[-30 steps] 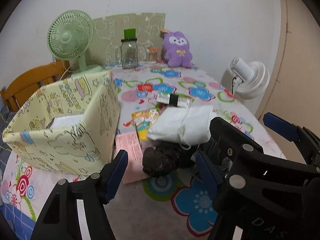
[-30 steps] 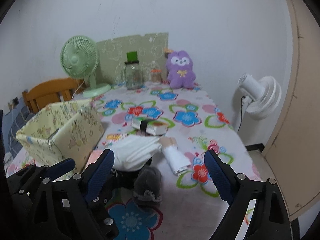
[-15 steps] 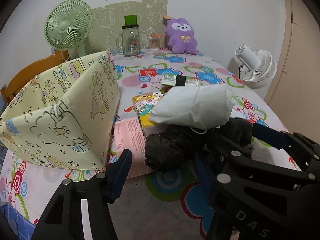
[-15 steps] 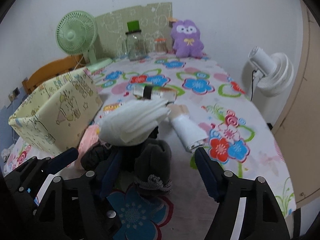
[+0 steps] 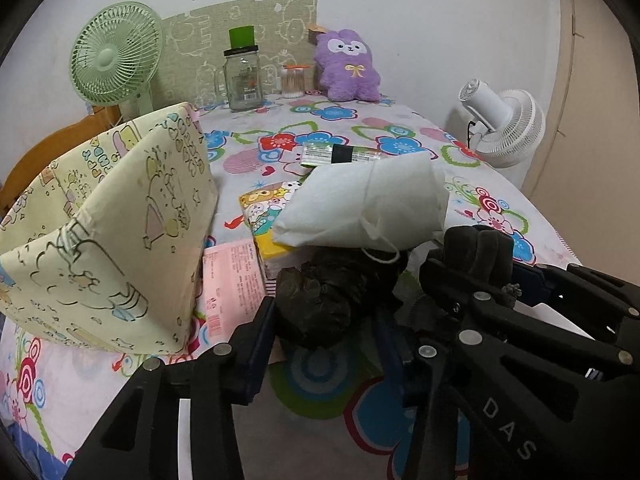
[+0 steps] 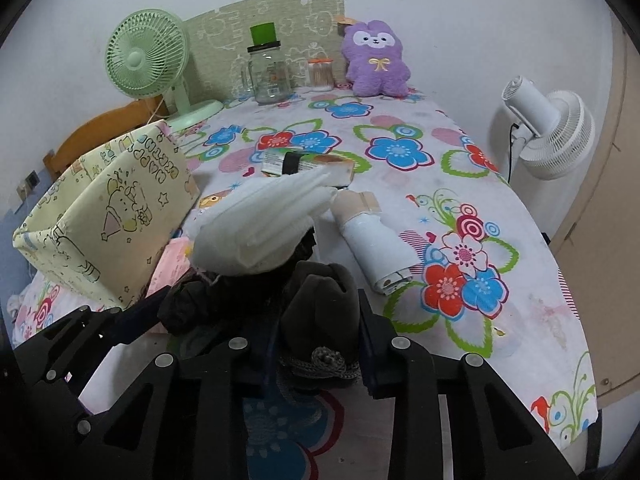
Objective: Organize soft objects
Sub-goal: 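Reach the right tool down and grasp the black plastic-wrapped bundle, then lift the black bundle with the right tool and carry it over the fabric box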
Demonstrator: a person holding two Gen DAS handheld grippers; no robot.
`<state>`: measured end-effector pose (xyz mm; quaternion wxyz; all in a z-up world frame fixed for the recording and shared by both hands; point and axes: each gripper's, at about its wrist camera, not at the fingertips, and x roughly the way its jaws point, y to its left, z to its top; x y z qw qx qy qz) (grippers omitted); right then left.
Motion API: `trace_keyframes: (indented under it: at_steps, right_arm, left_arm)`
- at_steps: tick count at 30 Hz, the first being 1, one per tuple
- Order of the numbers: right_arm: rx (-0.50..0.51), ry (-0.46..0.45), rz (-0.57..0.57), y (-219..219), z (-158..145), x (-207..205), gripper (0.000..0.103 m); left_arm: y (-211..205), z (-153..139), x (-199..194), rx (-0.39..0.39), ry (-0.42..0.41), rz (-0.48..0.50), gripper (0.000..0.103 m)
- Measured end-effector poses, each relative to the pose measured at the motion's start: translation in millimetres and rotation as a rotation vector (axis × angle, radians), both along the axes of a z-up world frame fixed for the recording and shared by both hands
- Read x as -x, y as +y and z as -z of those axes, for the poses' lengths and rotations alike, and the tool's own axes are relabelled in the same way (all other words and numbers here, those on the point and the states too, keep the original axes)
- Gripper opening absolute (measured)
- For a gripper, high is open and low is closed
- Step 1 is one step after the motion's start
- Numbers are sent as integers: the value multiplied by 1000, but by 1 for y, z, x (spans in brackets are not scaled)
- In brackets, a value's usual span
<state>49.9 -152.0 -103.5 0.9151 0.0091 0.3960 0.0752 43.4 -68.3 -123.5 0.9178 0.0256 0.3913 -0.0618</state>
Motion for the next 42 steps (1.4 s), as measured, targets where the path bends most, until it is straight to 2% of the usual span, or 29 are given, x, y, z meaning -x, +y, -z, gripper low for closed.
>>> trace_keyframes:
  at_steps: [7, 17, 37, 42]
  right_arm:
    - [-1, 0, 14, -4, -2, 0, 35]
    - [-4, -29, 46, -10, -19, 7, 35]
    - [-16, -153, 76, -22, -84, 22, 35]
    - [-20, -177, 72, -20, -98, 22, 35]
  left_arm:
    - [-5, -5, 3, 8, -13, 41, 42]
    - [-12, -27, 13, 21, -57, 83, 41]
    - [-16, -86, 13, 77, -139, 93, 41]
    - [-17, -100, 12, 61, -156, 85, 41]
